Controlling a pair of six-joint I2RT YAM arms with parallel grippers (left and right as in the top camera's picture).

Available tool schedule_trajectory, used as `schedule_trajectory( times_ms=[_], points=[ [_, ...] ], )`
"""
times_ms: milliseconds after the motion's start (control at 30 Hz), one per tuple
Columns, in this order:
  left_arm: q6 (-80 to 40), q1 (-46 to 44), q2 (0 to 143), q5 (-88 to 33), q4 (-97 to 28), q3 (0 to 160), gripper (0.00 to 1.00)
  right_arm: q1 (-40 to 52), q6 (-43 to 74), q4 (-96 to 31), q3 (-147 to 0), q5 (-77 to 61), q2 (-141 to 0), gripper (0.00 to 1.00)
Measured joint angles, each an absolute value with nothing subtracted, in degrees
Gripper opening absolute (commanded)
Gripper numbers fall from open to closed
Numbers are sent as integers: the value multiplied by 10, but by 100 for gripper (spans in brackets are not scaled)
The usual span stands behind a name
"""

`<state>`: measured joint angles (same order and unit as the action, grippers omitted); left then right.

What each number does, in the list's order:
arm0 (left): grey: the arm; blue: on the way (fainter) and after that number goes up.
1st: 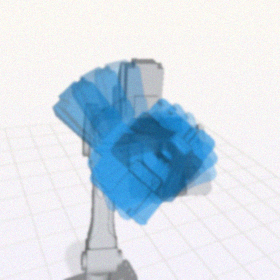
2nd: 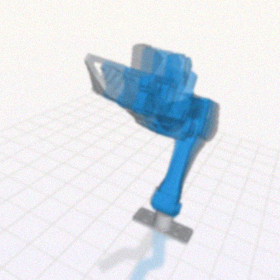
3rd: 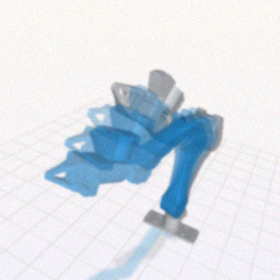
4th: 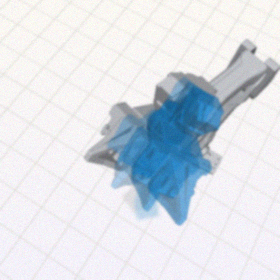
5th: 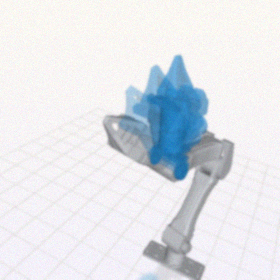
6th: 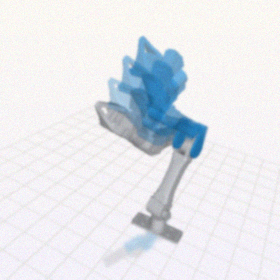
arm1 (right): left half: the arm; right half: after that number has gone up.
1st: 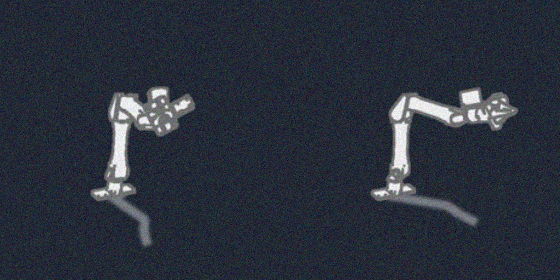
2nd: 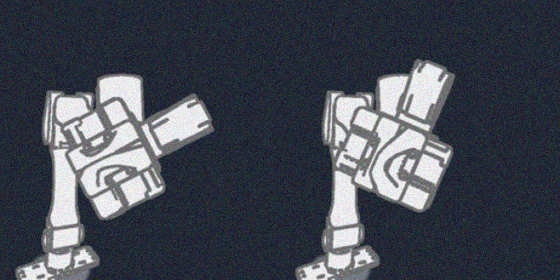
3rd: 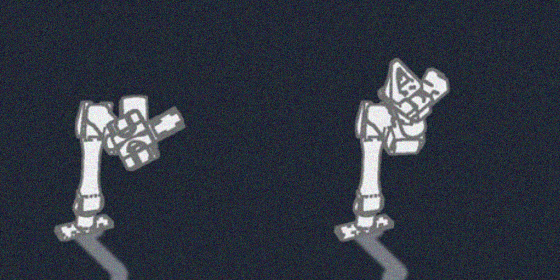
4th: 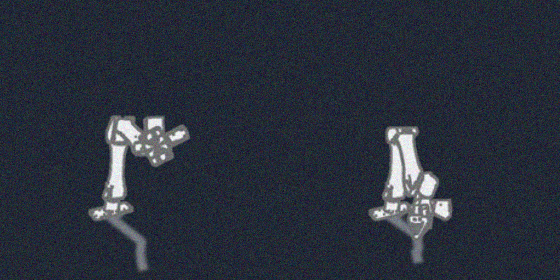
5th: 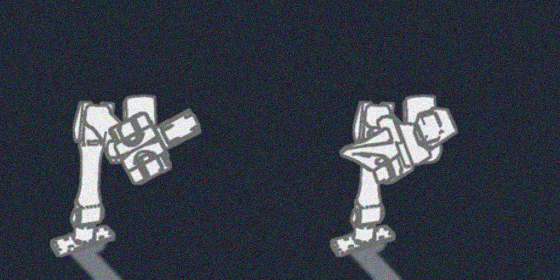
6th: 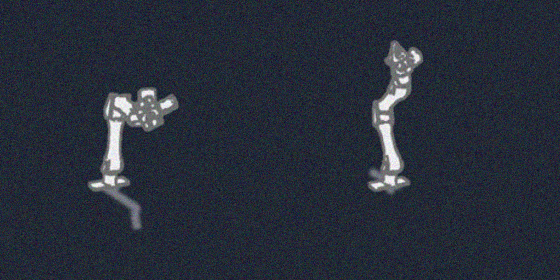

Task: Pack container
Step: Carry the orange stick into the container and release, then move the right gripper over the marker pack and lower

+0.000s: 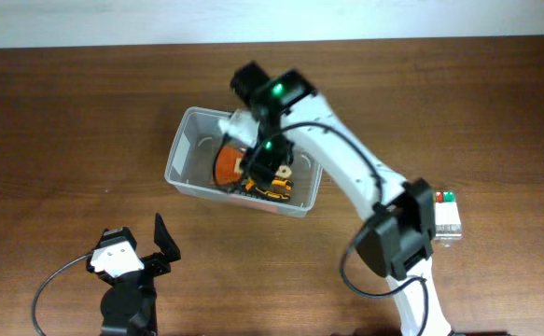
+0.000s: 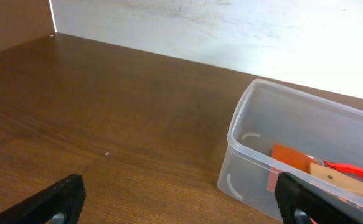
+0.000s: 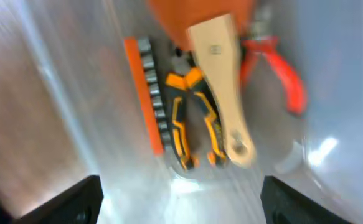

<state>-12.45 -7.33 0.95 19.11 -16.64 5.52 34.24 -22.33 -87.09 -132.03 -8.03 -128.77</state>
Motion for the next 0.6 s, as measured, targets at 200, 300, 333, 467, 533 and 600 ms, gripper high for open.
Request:
schedule_trajectory(
  times_ms=[200,300,333,467,533,600],
  points=[
    [-124,-73,10,191,-166,55,99,250,-136,-968,-1505,-76,-1257,92],
    [-124,-73,10,191,-166,55,99,181,-102,-969,-1531,-74,-1218,94],
    [-124,-73,10,191,-166,55,99,161,-89,-970,-1532,-74,-1203,95],
    [-124,-73,10,191,-166,55,99,100,-59,-969,-1511,-70,-1134,95],
    [-124,-73,10,191,-166,55,99,79,-52,-967,-1463,-68,-1077,95],
    [-124,-73,10,191,-166,55,99,67,-44,-969,-1406,-59,-1026,95]
  ],
)
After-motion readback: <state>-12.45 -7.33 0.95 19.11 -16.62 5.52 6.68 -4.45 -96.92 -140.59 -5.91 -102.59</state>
